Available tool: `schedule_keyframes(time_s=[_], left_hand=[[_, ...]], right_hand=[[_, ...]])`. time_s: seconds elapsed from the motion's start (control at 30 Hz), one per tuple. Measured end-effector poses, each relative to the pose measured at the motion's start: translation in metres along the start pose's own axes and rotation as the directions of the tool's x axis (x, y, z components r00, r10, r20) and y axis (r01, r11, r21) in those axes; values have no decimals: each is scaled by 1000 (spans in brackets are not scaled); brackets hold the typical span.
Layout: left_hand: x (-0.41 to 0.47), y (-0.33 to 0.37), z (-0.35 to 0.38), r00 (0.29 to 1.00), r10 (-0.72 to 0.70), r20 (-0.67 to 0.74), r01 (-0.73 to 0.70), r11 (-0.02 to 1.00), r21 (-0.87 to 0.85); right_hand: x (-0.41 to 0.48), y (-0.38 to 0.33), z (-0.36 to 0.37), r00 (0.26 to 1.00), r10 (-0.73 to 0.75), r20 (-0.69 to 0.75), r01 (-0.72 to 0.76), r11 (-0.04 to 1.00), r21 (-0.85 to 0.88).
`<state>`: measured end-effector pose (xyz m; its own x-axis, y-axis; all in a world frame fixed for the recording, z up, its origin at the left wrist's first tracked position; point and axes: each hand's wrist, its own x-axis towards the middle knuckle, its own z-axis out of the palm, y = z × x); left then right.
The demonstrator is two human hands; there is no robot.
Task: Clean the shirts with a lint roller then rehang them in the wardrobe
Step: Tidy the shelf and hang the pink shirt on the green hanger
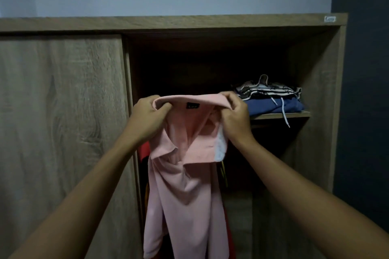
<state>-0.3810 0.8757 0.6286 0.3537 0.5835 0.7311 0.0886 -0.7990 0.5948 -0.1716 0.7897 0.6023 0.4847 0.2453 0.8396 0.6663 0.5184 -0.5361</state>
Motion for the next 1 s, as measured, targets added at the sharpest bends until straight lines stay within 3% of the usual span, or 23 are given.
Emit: schedule_keyframes(time_s=[0.07, 0.17, 0.23, 0.33, 0.43, 0.53, 0.57, 0.6, 0.67, 0.73, 0.77, 0.87, 0.93, 1.0], left_hand=[[-9, -6, 0, 999, -17, 50, 18, 1000, -23], [-19, -8, 7, 990, 14, 138, -6, 999, -54], [-22, -10, 13, 989, 44, 143, -37, 998, -52], [-23, -21, 22, 995, 4, 97, -1, 999, -37], [-22, -32, 29, 996, -43, 79, 45, 999, -22], [-17, -37, 33, 993, -104, 49, 105, 994, -20], [-15, -38, 35, 993, -114, 37, 115, 993, -26], [-13, -38, 36, 993, -116, 28, 117, 993, -29], [-9, -36, 39, 994, -105, 6, 106, 994, -21], [-3, -34, 45, 996, -93, -7, 93, 996, 6], [0, -32, 48, 996, -91, -3, 91, 996, 24], [10, -24, 58, 994, -107, 11, 106, 993, 60], [12, -19, 62, 994, -108, 13, 106, 992, 72], [12, -14, 65, 995, -101, 11, 100, 992, 71]], right_hand=[[-8, -22, -8, 997, -72, 11, 68, 978, 196], [-19, -37, -16, 980, -175, 99, 144, 955, 260], [-24, -30, -17, 966, -79, 245, 21, 973, 232], [-33, 0, -18, 857, 129, 500, -174, 984, 45], [-38, 29, -24, 757, 193, 624, -122, 980, -155], [-36, 28, -36, 595, 257, 761, -153, 966, -207], [-35, 24, -40, 576, 239, 782, -142, 971, -193], [-33, 21, -42, 613, 195, 766, -116, 981, -157], [-22, 20, -39, 784, 86, 615, -24, 994, -109], [-4, 27, -32, 927, 0, 375, 101, 963, -251], [7, 31, -28, 956, -24, 294, 138, 916, -376], [31, 28, -12, 946, 163, 282, 74, 736, -673], [39, 24, -1, 908, 315, 275, 11, 639, -769], [41, 24, 10, 891, 349, 289, 35, 583, -812]])
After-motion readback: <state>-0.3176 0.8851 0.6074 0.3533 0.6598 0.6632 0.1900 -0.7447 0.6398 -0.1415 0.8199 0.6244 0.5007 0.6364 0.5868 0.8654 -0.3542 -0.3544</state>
